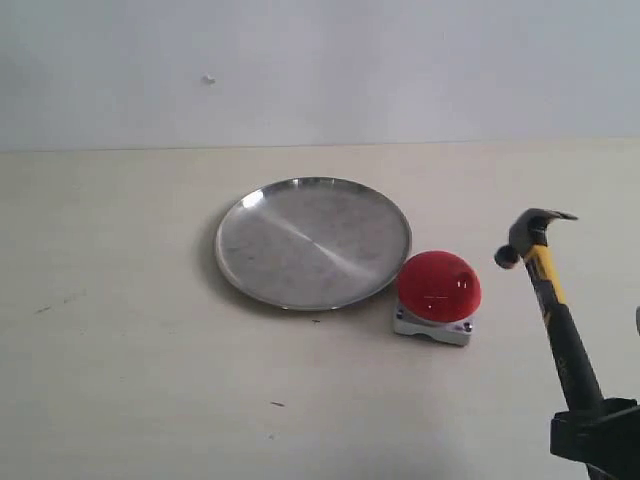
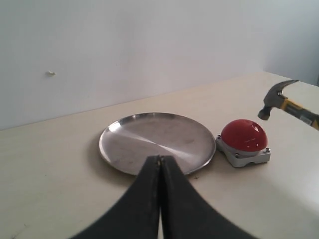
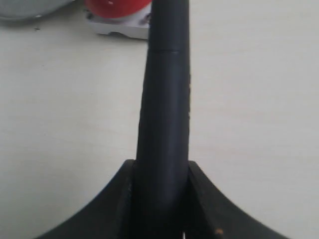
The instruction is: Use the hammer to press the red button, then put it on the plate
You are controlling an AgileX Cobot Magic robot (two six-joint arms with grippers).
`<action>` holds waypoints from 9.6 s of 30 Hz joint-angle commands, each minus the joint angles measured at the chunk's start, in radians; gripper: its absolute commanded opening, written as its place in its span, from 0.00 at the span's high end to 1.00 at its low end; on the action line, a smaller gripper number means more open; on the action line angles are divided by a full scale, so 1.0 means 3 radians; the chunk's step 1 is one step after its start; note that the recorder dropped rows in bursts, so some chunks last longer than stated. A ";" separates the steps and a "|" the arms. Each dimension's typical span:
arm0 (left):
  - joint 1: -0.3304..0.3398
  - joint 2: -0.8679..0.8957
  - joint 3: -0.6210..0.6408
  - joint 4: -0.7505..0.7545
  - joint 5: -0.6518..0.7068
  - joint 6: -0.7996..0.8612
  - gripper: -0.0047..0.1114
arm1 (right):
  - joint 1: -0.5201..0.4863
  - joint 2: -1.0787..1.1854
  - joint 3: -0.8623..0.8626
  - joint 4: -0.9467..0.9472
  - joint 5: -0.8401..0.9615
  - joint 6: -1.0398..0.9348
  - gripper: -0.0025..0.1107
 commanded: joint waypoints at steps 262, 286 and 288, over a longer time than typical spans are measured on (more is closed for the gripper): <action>0.2163 -0.0409 0.0021 0.0004 0.0448 -0.0114 0.96 | -0.2118 -0.3116 0.0433 -0.1152 0.0584 -0.0315 0.98; 0.3061 -0.0437 0.0211 0.6479 0.1877 -0.6375 0.96 | -0.2112 -0.3116 0.0433 -0.1152 0.0583 -0.0315 0.98; 0.3061 -0.0437 0.0211 0.6606 0.1985 -0.6432 0.96 | -0.2112 -0.3116 0.0433 -0.1152 0.0583 -0.0315 0.98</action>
